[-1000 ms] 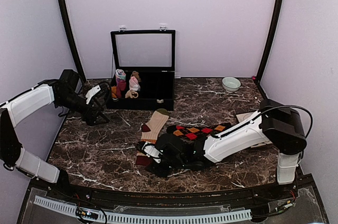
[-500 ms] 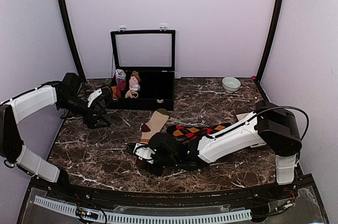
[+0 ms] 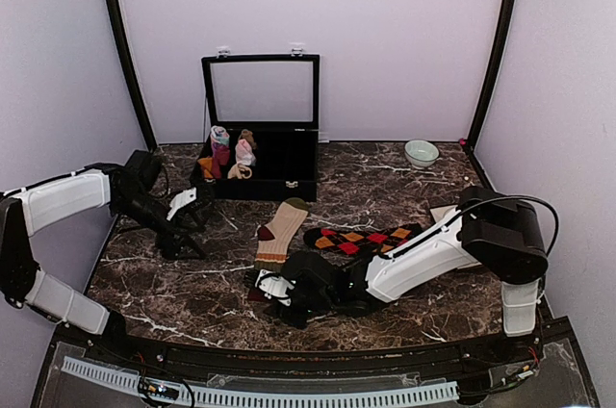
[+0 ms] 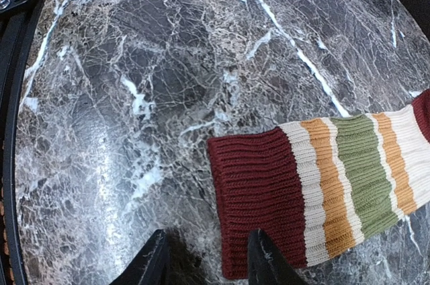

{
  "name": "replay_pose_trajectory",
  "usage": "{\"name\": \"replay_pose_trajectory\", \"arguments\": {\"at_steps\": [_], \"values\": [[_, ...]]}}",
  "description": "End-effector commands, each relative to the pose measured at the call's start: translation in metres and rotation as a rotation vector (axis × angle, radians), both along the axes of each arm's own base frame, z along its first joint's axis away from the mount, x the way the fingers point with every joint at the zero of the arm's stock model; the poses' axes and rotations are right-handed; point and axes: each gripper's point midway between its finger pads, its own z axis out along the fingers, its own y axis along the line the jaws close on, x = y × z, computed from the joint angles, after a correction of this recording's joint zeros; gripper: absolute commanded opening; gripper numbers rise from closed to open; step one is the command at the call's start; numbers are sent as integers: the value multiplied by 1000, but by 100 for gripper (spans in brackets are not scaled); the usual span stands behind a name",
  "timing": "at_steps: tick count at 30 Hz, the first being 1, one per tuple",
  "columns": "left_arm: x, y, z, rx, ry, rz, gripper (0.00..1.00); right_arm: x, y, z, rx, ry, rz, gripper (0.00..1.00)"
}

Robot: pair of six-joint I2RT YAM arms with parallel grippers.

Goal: Roll the socks
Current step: Roll the sock at the center of the board.

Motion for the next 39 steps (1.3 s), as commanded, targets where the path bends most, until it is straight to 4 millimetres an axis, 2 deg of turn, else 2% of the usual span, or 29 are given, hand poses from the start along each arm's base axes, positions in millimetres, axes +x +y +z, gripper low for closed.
{"name": "replay_pose_trajectory", "arguments": {"at_steps": [1, 4, 8, 16, 25, 30, 33, 34, 39], "values": [[-27, -4, -15, 80, -2, -106, 91, 0, 1, 3, 22, 30, -11, 36], [-32, -8, -18, 103, -12, -143, 89, 1, -4, -3, 13, 33, -26, 30], [-38, -18, -18, 92, -5, -180, 82, 2, -9, -10, 4, 47, -51, 17], [-54, -34, -28, 86, 20, -253, 79, 10, -8, -7, 44, 154, -89, 0], [-83, -48, -53, 153, -41, -401, 61, 8, -11, -14, 54, 285, -103, 0], [-97, -61, -61, 173, -92, -487, 51, 5, -8, -15, 79, 418, -111, 0], [-100, -71, -66, 178, -119, -521, 46, 2, -7, -20, 72, 476, -119, 0], [-99, -81, -70, 188, -166, -545, 42, 2, -8, -22, 76, 512, -142, 0], [-97, -94, -77, 200, -206, -578, 35, 3, -8, -18, 102, 583, -174, 0]]}}
